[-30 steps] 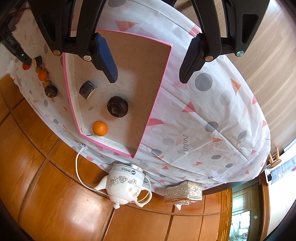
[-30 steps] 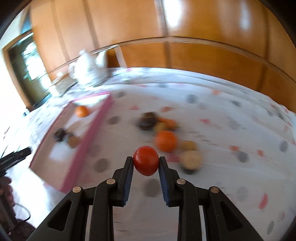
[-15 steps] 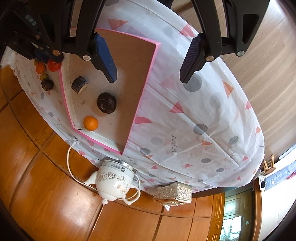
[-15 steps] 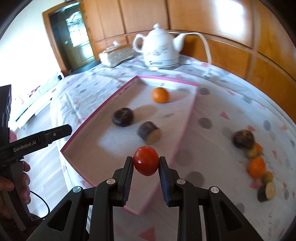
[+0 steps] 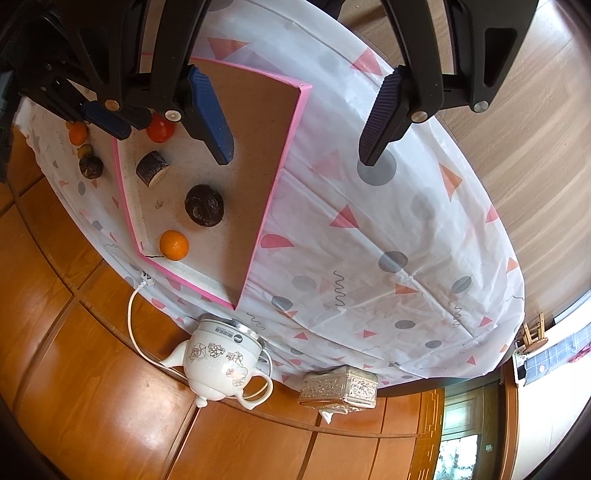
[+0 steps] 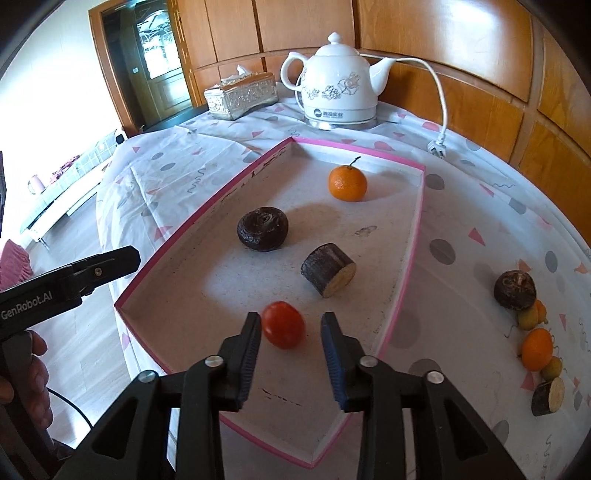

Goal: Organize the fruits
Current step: 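Withdraw the right gripper from the tray back toward the loose fruits, then reach the left gripper to the loose orange and grasp it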

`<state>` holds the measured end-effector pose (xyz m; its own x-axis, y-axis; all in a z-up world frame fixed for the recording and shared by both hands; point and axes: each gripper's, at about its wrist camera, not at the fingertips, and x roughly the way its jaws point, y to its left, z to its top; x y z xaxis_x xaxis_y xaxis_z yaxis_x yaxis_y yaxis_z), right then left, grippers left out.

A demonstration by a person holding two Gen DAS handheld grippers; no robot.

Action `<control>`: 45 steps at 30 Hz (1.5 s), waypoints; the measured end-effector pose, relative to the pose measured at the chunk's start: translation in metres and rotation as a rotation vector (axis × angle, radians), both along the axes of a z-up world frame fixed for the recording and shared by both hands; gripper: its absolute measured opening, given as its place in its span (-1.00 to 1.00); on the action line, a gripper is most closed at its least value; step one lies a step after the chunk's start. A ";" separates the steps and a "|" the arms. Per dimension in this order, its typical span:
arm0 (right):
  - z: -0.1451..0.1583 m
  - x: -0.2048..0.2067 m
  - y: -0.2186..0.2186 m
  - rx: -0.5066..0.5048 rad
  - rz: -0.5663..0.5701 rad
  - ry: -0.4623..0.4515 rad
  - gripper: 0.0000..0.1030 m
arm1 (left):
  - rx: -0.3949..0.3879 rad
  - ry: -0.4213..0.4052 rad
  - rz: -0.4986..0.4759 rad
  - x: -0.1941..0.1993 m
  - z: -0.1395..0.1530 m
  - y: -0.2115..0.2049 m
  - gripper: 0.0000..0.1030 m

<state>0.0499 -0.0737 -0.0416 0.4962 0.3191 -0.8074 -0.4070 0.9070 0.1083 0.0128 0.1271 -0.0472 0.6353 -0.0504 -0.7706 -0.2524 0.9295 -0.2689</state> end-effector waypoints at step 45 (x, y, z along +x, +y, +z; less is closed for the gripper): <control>-0.016 -0.085 -0.248 0.036 -0.751 -0.008 -0.26 | 0.071 -0.039 -0.234 0.005 0.022 -0.066 0.38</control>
<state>-0.0347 -0.3215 -0.0580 0.5966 -0.0809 -0.7985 0.3187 0.9370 0.1432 0.0173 0.0607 -0.0250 0.6423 -0.1467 -0.7523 -0.0184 0.9783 -0.2065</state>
